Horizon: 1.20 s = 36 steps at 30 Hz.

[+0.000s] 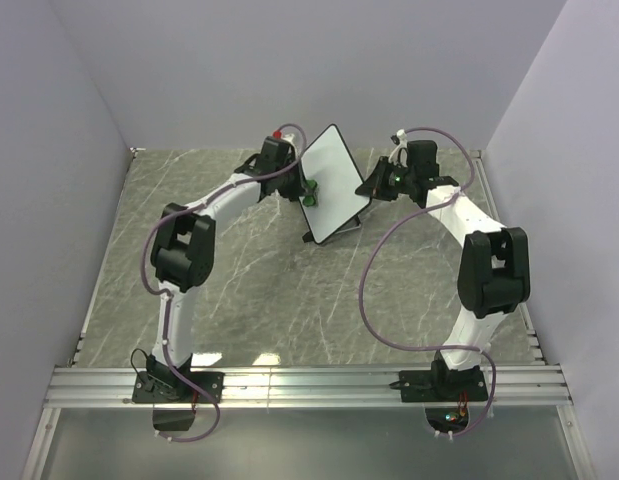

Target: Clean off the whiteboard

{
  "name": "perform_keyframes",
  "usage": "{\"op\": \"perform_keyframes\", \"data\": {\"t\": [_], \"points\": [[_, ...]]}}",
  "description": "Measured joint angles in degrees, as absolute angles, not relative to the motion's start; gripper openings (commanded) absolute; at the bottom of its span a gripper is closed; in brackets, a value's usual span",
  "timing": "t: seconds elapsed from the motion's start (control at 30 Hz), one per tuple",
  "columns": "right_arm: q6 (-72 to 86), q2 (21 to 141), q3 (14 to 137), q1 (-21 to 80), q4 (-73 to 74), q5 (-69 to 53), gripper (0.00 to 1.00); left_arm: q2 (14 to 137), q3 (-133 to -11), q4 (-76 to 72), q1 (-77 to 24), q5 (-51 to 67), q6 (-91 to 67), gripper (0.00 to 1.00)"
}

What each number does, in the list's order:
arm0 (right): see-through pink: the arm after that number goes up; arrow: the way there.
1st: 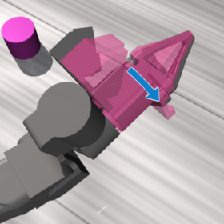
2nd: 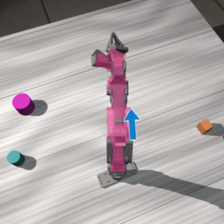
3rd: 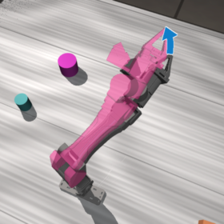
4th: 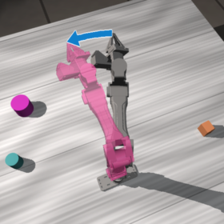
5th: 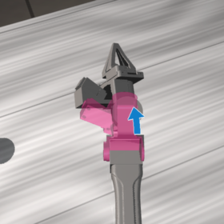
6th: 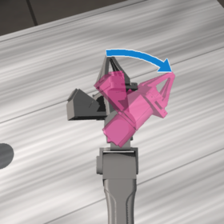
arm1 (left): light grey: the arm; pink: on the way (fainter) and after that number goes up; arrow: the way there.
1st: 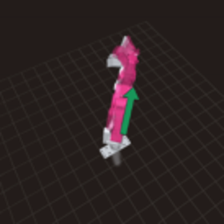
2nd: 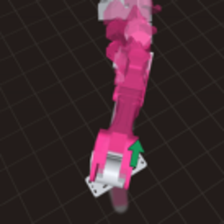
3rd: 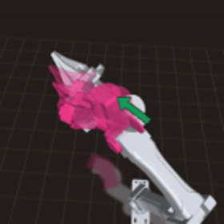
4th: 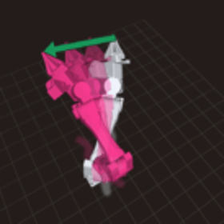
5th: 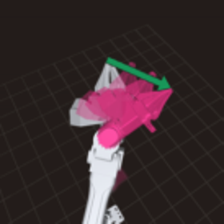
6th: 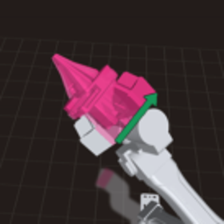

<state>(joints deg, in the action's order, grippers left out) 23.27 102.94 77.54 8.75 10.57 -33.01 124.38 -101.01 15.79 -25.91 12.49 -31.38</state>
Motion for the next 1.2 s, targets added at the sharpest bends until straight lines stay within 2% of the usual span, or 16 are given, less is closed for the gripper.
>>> {"op": "perform_keyframes", "data": {"t": [0.23,0.3,0.33,0.37,0.43,0.47,0.53,0.8,0.83,0.93,0.97,1.03,1.2], "points": [[22.85,101.65,77.08,8.97,11.99,-32.42,0.08,115.44,-100.51,17.80,-20.01,12.08,-32.64,0.00],[22.70,101.16,76.79,9.08,12.40,-32.38,0.17,112.44,-99.26,17.69,-17.76,11.46,-32.69,0.00],[22.63,100.97,76.75,9.10,12.82,-32.40,0.24,110.72,-98.21,17.74,-16.49,10.83,-32.69,0.00],[22.15,100.71,76.71,9.13,13.30,-32.12,0.42,109.54,-97.45,17.78,-15.49,10.39,-32.67,0.00],[21.61,100.27,76.20,9.13,14.85,-31.68,0.67,107.42,-95.48,17.80,-13.43,9.04,-32.64,0.00],[21.32,100.03,75.72,9.13,15.53,-31.40,0.87,106.65,-94.37,17.89,-12.60,8.51,-32.64,0.00],[20.71,99.55,74.76,9.13,16.91,-31.22,0.99,105.65,-91.77,17.89,-11.49,7.35,-32.62,0.00],[19.62,95.04,73.47,9.23,21.17,-28.58,1.00,104.33,-83.50,20.93,-9.56,2.66,-32.10,0.01],[19.59,93.91,73.47,9.23,21.78,-27.31,1.00,103.92,-82.85,21.34,-9.54,1.96,-32.08,0.04],[19.53,90.43,73.47,9.17,24.12,-22.39,1.00,102.04,-81.34,22.06,-9.56,0.12,-31.66,0.52],[19.51,88.84,73.47,9.10,25.04,-20.29,1.00,101.14,-80.71,21.98,-9.56,-0.16,-31.44,0.79],[19.57,84.68,73.23,9.06,26.35,-15.88,1.00,98.80,-79.13,22.06,-9.56,-0.60,-31.03,0.99],[20.71,69.52,66.17,8.95,27.14,-7.75,1.00,92.77,-75.20,22.00,-9.58,-2.26,-31.07,0.99]]}}
